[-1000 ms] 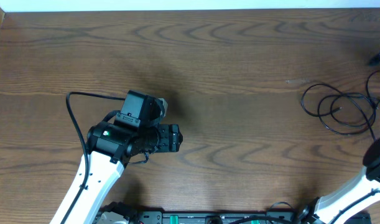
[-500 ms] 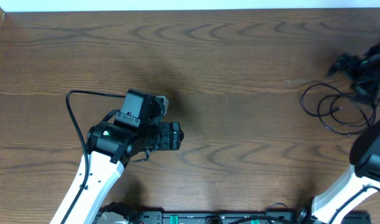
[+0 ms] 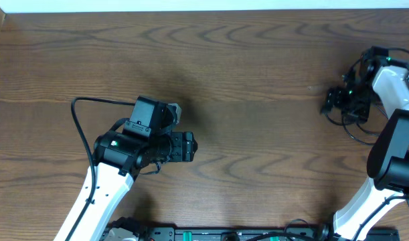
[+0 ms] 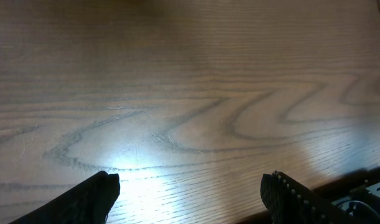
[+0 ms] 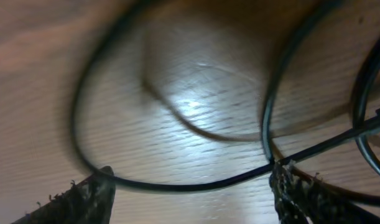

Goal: Untangle cables

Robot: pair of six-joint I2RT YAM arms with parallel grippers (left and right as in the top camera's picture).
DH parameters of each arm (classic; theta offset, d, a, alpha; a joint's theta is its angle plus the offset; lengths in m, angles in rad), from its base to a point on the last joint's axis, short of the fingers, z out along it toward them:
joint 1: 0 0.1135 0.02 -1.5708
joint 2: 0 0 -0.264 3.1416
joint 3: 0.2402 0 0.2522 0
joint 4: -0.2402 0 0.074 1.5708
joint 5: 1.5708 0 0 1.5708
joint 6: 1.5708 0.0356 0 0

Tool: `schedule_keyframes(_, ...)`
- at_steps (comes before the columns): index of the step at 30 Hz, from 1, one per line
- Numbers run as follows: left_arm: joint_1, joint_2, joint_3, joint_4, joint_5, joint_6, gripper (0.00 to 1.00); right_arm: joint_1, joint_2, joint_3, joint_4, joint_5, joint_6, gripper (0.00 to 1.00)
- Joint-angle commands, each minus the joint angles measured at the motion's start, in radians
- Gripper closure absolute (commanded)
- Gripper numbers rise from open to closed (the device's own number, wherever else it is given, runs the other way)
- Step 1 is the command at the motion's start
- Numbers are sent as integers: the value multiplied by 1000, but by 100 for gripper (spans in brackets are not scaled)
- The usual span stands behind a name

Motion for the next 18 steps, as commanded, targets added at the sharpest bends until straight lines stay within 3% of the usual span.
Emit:
schedule_keyframes(1, 3, -8, 16, -5, -6, 17, 21, 3, 6, -56, 34, 82, -22, 39)
schedule_keyframes(2, 3, -8, 16, -5, -6, 17, 21, 2, 6, -72, 52, 86, -21, 55)
schedule_keyframes(4, 3, -8, 16, -5, -6, 17, 21, 2, 6, -94, 81, 85, 0, 74)
schedule_keyframes(5, 3, -8, 16, -5, -6, 17, 21, 2, 6, -100, 94, 85, 12, 93)
schedule_keyframes(6, 3, -7, 16, -5, -6, 17, 21, 2, 6, -106, 105, 86, 18, 99)
schedule_keyframes(18, 3, -8, 16, -12, -6, 17, 21, -7, 6, -107, 135, 266, 148, 99)
